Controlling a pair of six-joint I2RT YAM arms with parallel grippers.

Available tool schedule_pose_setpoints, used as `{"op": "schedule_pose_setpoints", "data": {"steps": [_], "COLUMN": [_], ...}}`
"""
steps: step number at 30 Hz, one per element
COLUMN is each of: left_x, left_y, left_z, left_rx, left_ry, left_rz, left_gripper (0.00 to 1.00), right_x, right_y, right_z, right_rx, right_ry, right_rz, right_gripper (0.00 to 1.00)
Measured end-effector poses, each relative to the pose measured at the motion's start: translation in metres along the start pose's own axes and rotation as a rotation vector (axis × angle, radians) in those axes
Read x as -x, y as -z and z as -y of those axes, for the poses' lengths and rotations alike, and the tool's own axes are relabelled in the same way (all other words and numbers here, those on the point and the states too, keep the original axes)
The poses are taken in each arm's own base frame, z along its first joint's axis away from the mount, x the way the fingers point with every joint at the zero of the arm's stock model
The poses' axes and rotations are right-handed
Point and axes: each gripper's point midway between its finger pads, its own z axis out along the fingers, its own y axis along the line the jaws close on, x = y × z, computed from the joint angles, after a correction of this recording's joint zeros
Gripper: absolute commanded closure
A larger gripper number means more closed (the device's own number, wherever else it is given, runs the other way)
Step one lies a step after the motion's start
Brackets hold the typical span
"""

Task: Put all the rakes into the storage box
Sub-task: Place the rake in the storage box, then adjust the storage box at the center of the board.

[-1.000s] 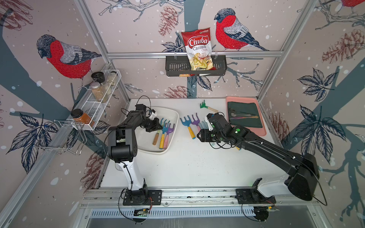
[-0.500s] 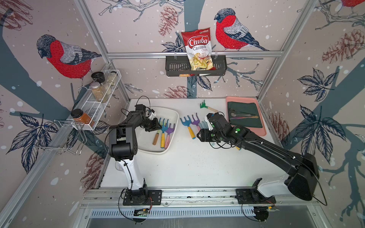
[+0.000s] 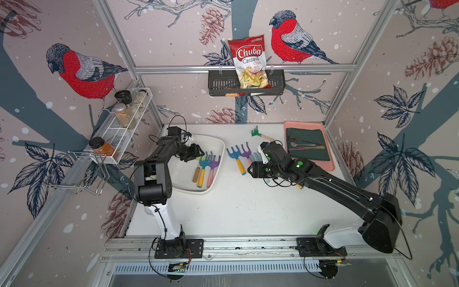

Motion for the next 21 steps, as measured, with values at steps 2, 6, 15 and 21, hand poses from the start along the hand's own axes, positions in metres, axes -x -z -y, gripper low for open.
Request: {"op": "schedule_pose_setpoints", "data": {"steps": [2,6,15,21], "left_x": [0.003,-0.014,-0.077,-0.11], "left_y": [0.01,0.025,0.031,0.012], "left_z": [0.01,0.033,0.083,0.093], "left_rx": [-0.01,-0.032,-0.115,-0.133], "left_ry": [-0.001,-0.017,0.017,0.048], "left_rz": [0.028,0.051,0.047,0.0], "left_gripper": [0.34,0.27,0.04,0.04], "right_x": [0.0,0.0,0.003,0.004], "right_y": [0.0,0.0,-0.002,-0.003], "right_z": [0.0,0.0,-0.003,-0.002], "right_rx": [0.0,0.0,0.004,0.002], "right_ry": [0.0,0.0,0.009,0.023], "right_rz": [0.0,0.0,0.004,0.004], "right_gripper": [0.32,0.31,0.3,0.3]}}
